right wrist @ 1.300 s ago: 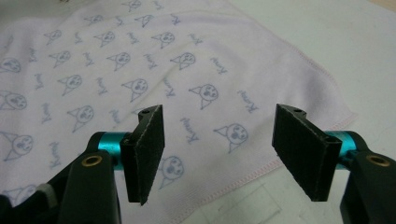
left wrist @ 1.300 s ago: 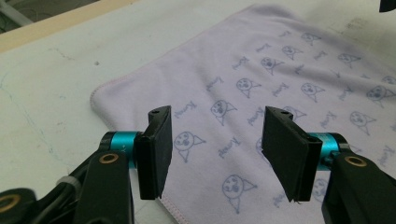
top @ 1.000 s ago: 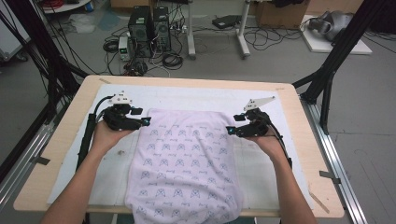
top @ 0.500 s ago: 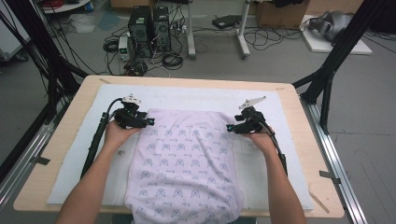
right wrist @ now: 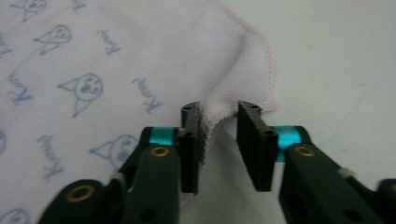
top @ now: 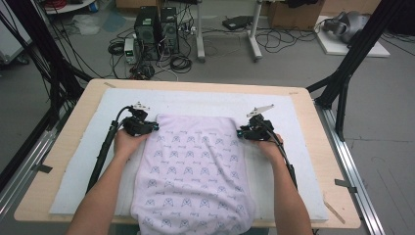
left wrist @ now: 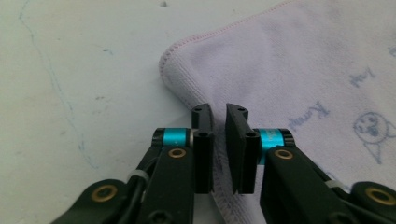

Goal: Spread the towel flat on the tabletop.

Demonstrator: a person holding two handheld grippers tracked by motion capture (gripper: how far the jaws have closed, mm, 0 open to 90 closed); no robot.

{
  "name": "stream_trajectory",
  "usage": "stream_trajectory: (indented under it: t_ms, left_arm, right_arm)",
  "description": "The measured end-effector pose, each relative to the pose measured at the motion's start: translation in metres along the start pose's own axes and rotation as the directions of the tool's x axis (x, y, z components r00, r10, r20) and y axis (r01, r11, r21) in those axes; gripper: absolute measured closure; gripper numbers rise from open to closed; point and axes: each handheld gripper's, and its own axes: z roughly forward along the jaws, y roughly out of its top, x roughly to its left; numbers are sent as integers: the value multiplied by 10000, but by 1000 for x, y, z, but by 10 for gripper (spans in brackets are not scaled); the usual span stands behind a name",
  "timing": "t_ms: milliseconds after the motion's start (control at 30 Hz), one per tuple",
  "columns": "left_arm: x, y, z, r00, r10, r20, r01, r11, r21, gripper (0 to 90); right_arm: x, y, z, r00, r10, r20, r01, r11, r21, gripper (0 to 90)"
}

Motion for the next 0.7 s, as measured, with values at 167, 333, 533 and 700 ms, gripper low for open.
stream_trajectory:
  t_ms: [167, 333, 533, 700]
  left_arm:
    - [3, 1, -10, 9997, 65, 218, -58, 9994, -331, 837]
    - [7, 5, -31, 9988, 240, 418, -202, 9959, -878, 838]
    - [4, 9, -61, 9968, 534, 590, -430, 9853, -1651, 838]
    - [-6, 8, -89, 9919, 987, 802, -796, 9736, -2141, 837]
  right_arm:
    - [5, 4, -3, 9999, -88, 111, 88, 10000, 19, 831]
    - [1, 7, -20, 9997, 244, 74, -238, 9978, -625, 841]
    - [2, 18, -55, 9998, 204, -33, -207, 9835, -1796, 842]
    - [12, 19, -78, 9986, 33, -535, -147, 9768, -2138, 841]
